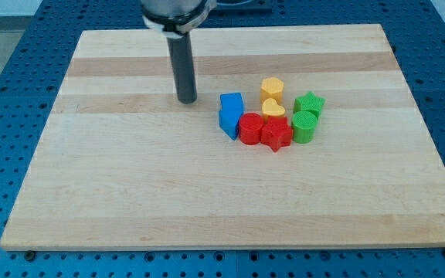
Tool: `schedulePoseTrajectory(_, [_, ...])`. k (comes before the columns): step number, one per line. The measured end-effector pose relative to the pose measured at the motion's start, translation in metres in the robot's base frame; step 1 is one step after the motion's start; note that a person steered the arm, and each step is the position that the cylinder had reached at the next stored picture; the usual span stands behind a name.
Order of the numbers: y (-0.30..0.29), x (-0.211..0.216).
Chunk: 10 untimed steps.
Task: Move the blue triangle closer to the blue triangle
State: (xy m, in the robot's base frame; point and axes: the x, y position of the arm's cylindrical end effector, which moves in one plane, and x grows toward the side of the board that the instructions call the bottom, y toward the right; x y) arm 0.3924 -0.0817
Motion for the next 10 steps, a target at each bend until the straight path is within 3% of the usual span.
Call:
schedulePoseTrajectory(3, [0.087, 0.019])
schedulePoseTrajectory(5, [0.064, 0.02])
schedulePoseTrajectory(7, [0.022, 0.07])
schedulePoseTrajectory(10, [0.079, 0.077])
